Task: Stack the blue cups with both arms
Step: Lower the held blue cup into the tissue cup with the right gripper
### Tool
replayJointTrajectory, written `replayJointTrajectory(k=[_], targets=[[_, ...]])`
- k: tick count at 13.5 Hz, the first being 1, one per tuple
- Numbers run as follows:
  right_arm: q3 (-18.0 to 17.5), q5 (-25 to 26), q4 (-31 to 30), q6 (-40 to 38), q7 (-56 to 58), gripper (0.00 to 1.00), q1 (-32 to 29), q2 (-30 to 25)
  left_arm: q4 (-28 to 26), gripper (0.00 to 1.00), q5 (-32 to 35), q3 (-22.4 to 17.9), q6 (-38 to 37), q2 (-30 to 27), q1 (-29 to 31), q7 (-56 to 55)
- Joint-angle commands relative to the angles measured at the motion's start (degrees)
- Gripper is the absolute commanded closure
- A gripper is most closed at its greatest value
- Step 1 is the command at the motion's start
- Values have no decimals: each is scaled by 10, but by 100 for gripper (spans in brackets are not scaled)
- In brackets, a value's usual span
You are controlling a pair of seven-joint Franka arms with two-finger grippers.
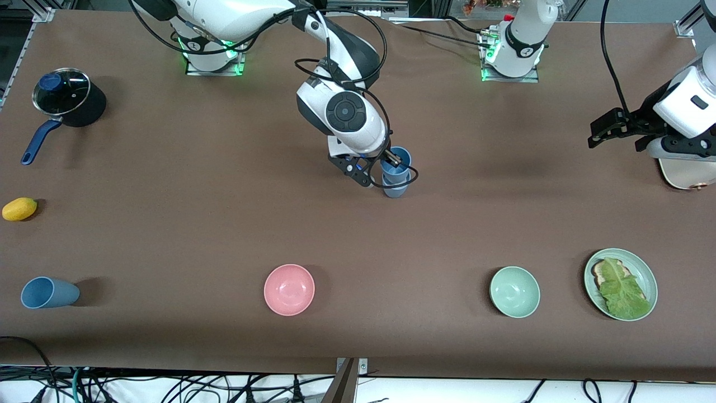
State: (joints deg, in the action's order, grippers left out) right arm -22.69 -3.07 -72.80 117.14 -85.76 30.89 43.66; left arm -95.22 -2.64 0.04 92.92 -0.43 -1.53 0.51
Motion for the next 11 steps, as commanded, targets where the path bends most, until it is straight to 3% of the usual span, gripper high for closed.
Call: replayJointTrajectory(k=[1,4,5,6,7,11], targets=[[5,10,21,10,-12,100,6,19,25,0,-14,-3,-11,12,0,4],[5,10,20,8,-12,100,7,20,28,0,-13,-2,-17,13,0,5],[6,10,20,8,-12,84,7,20,30,0,-13,-2,-17,13,-2,5],[7,11,20,8,-12,36,7,20,33,0,-14,-2,-17,14,-3,4],[9,17,20,7,-12,0,7,20,34,0,-13,-2,-17,13,-5,4],[11,28,24,1,-4,0,0,13,34,0,-13,0,-17,14,-7,3]])
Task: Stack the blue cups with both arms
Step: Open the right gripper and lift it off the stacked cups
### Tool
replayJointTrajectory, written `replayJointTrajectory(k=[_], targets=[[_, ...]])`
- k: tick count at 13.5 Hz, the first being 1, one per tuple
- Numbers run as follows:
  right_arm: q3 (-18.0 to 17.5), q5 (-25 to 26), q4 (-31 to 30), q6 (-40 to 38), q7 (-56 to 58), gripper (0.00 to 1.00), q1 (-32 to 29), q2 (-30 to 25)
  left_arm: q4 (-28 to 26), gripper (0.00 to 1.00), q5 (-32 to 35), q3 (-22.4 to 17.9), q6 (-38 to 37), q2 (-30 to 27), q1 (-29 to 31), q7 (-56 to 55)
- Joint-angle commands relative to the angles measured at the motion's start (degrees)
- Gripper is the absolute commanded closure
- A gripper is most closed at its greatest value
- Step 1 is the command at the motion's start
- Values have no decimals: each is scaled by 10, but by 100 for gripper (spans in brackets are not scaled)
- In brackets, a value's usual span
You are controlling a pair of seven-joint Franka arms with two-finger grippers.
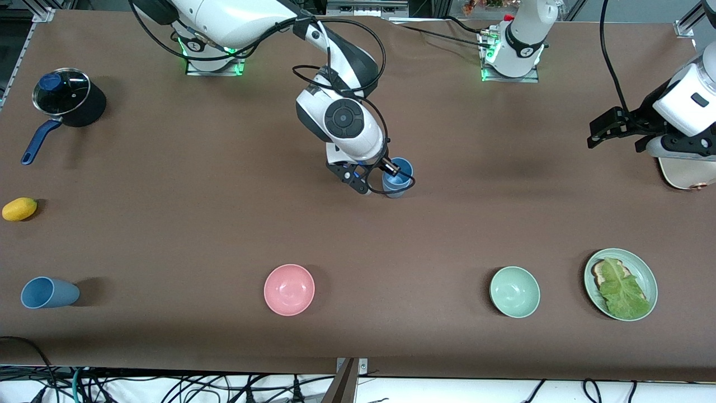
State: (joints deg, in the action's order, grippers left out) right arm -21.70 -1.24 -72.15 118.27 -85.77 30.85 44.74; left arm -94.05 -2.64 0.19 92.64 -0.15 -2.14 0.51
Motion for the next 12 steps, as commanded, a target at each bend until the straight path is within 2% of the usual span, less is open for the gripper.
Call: replayJointTrajectory(k=[1,6,12], targets=[[1,7,18,-12,-3,0,-10,-6,22,0,-14,-2,-14,11,-1,3],[-5,-20,17,-92,48,0,-83,-61,22,0,-14,-2,-14,12,1,3],[5,-22,12,-272,283,0,-183,-108,22,0,-14,-2,-14,12,2,3]])
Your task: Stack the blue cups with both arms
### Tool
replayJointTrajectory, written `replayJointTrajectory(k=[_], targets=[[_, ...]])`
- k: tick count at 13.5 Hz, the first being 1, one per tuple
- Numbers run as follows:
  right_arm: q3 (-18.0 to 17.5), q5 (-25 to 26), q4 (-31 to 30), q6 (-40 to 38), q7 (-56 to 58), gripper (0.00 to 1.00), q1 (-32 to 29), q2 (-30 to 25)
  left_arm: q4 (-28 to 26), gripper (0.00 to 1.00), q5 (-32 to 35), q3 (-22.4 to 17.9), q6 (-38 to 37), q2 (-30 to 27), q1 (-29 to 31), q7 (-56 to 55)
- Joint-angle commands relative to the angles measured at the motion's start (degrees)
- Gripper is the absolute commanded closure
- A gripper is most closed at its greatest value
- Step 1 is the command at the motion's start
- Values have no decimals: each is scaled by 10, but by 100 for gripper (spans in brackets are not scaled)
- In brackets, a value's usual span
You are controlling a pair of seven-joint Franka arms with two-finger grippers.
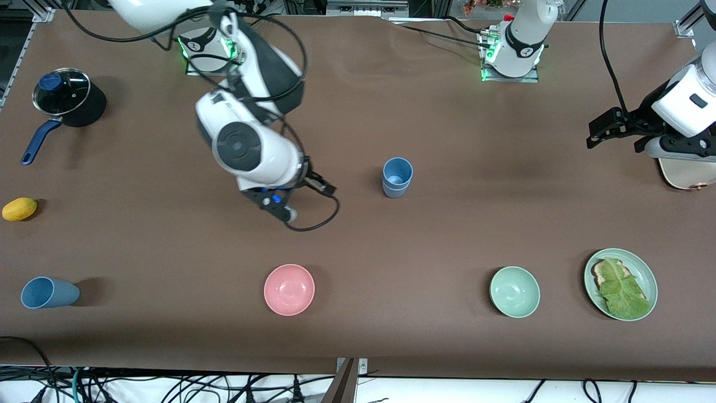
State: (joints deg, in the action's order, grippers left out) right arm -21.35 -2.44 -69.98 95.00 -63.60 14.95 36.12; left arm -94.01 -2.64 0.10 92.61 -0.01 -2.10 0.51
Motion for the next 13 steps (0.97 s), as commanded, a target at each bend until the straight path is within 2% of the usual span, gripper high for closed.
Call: replayJointTrajectory(k=[1,2,5,10,13], targets=[[8,-8,-9,-59,96,0,-37,-24,22,0,-13,-1,-14,11,2,3],[17,-6,-9,-75,123,0,-44,-32,22,0,-13,-1,-14,11,1,3],[75,-1,-16,-115,225,0,-48,-59,22,0,-14,-1,-14,11,-1,2],[194,1,-179,-60,485,0,-69,-201,22,0,-14,-1,-14,11,-1,2],[215,30,-228,-33,555,0,-84,-276,22,0,-14,-1,-15,11,0,3]])
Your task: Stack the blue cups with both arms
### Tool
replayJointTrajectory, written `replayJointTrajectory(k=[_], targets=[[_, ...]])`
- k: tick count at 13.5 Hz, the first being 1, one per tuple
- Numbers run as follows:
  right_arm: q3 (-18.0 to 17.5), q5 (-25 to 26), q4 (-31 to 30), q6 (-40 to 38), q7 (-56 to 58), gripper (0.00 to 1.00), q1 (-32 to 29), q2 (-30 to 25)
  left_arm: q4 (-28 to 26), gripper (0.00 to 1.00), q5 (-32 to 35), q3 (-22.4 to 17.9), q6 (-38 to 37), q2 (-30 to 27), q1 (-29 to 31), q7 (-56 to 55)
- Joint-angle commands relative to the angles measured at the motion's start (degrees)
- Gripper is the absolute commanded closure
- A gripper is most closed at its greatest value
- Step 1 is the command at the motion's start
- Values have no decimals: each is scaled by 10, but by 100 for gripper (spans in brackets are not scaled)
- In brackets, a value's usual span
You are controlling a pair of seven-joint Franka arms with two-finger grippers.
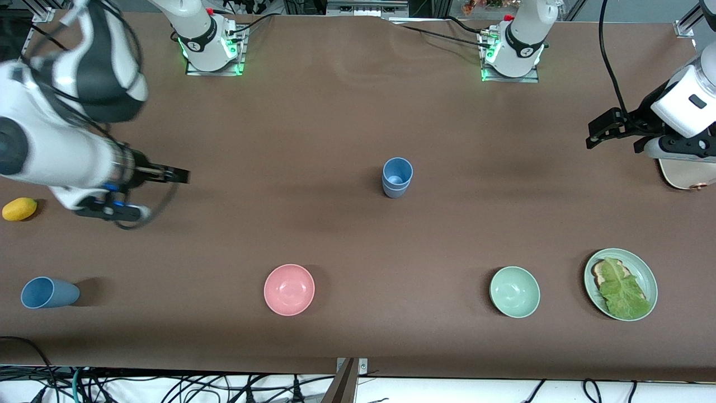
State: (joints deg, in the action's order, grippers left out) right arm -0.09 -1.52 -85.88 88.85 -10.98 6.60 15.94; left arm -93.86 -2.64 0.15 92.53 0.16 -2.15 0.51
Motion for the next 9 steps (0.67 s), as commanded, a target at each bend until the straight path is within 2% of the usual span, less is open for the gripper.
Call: replayJointTrajectory(k=[1,5,9], targets=[[3,37,-79,33,34,0,-5,-99,20,0,-14,-1,-14,9,0,3],[3,38,-81,28,58,0,-30,-157,19,0,-14,-1,-14,9,1,3],[3,36,-81,27,85,0,-42,-161,19,0,-14,-1,-14,9,2,3]])
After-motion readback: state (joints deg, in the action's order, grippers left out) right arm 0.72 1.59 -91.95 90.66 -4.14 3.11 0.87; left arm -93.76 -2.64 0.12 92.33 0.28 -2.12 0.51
